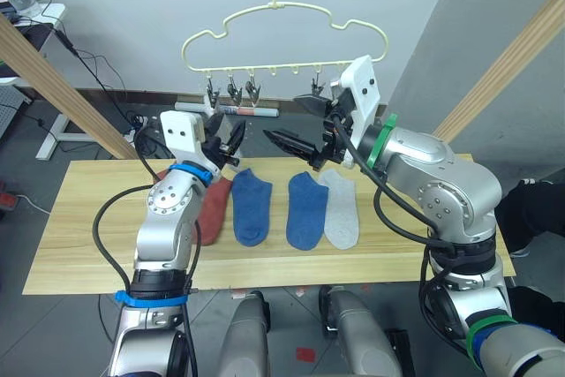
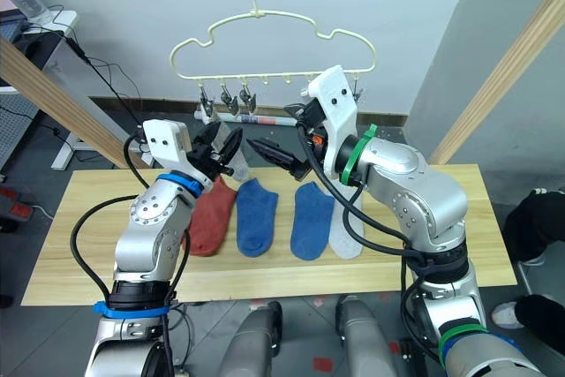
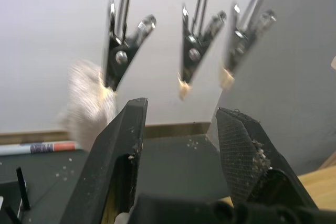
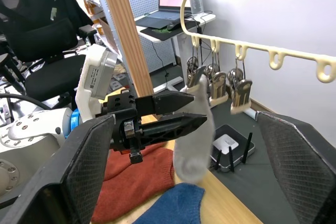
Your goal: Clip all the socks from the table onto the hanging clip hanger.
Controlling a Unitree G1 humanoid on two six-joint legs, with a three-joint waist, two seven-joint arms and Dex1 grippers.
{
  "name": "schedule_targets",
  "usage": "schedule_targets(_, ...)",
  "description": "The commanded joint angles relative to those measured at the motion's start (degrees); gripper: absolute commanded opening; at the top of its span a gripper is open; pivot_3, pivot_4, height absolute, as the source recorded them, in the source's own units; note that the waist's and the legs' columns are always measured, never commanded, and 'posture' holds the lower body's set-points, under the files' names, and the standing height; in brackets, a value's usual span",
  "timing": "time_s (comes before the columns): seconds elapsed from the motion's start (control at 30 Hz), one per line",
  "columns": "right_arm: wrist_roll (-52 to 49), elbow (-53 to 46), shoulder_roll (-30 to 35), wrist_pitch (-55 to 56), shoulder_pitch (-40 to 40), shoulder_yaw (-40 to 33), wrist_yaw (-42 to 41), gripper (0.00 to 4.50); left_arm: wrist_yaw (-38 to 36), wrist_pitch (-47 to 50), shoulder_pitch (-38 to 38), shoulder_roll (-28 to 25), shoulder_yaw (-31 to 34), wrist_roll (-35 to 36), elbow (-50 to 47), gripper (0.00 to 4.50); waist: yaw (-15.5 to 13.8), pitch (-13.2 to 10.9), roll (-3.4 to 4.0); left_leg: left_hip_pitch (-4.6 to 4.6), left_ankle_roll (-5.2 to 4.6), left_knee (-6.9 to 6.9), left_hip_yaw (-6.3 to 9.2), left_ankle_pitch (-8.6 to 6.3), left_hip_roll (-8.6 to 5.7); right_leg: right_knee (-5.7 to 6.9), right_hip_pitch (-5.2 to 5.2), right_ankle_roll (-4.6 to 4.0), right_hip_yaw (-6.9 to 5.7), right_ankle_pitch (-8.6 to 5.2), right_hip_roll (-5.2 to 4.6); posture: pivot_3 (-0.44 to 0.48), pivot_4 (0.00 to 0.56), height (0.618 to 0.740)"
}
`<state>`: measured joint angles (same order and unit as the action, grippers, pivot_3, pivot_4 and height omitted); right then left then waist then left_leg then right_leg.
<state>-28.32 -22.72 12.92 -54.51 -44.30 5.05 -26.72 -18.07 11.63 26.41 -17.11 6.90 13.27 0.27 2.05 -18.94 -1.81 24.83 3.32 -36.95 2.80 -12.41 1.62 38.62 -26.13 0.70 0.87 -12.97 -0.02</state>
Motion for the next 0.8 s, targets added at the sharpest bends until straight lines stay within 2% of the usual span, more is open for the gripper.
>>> schedule_targets(0.03, -1.5, -3.1, 0.1, 0.2, -1.4, -1.1, 0.6, 4.5, 0.1, -2.7, 1.7, 0.4, 0.2, -0.6, 0.9, 2.27, 0.1, 0.0, 0.0, 0.0, 0.0, 0.0, 0.0, 0.0, 0.0, 0.0, 0.0, 0.0, 0.0, 0.0, 0.0, -0.076, 0.318, 0.74)
schedule_targets(0.8, -3.7, -3.7, 0.1, -0.5, -2.5, -1.8, 3.4, 4.5, -0.4, -9.6, 10.6, 1.4, 0.2, -1.8, 12.7, 2.27, 1.2, 0.0, 0.0, 0.0, -0.01, -0.03, 0.03, 0.0, -0.01, 0.1, 0.0, -0.01, -0.02, 0.01, 0.0, -0.095, 0.322, 0.74)
